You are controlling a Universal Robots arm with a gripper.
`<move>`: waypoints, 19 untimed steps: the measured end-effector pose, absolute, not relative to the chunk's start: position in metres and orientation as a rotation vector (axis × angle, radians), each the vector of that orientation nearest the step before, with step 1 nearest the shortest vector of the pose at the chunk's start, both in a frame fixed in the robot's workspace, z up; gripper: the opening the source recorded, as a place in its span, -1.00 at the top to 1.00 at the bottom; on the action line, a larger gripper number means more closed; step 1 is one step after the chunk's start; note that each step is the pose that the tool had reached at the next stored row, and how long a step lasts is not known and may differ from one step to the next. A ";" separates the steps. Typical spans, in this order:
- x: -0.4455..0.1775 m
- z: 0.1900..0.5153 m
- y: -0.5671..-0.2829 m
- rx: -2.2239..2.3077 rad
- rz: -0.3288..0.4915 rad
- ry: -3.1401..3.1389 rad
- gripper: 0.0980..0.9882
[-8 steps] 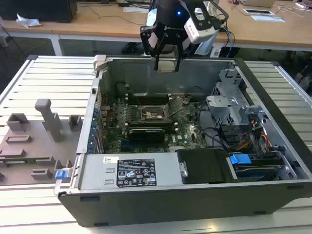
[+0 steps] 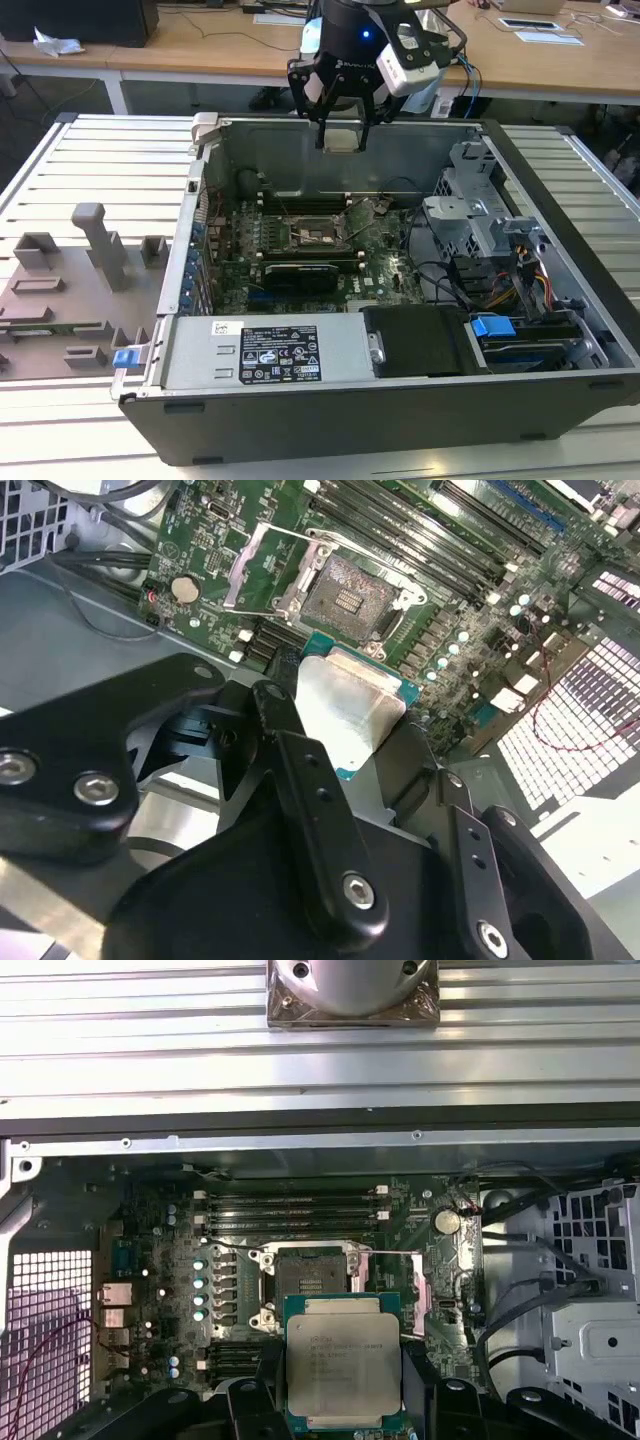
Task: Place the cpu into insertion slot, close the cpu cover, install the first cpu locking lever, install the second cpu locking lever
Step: 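Place the cpu into insertion slot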
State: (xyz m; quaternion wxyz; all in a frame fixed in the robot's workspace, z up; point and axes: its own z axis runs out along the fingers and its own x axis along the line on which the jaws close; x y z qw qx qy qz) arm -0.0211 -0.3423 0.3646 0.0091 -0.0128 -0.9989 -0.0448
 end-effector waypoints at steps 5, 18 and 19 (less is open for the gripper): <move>-0.021 0.362 -0.342 -0.040 -0.140 -3.120 0.00; -0.021 0.358 -0.342 -0.040 -0.140 -3.120 0.00; -0.021 0.358 -0.342 -0.040 -0.140 -3.120 0.00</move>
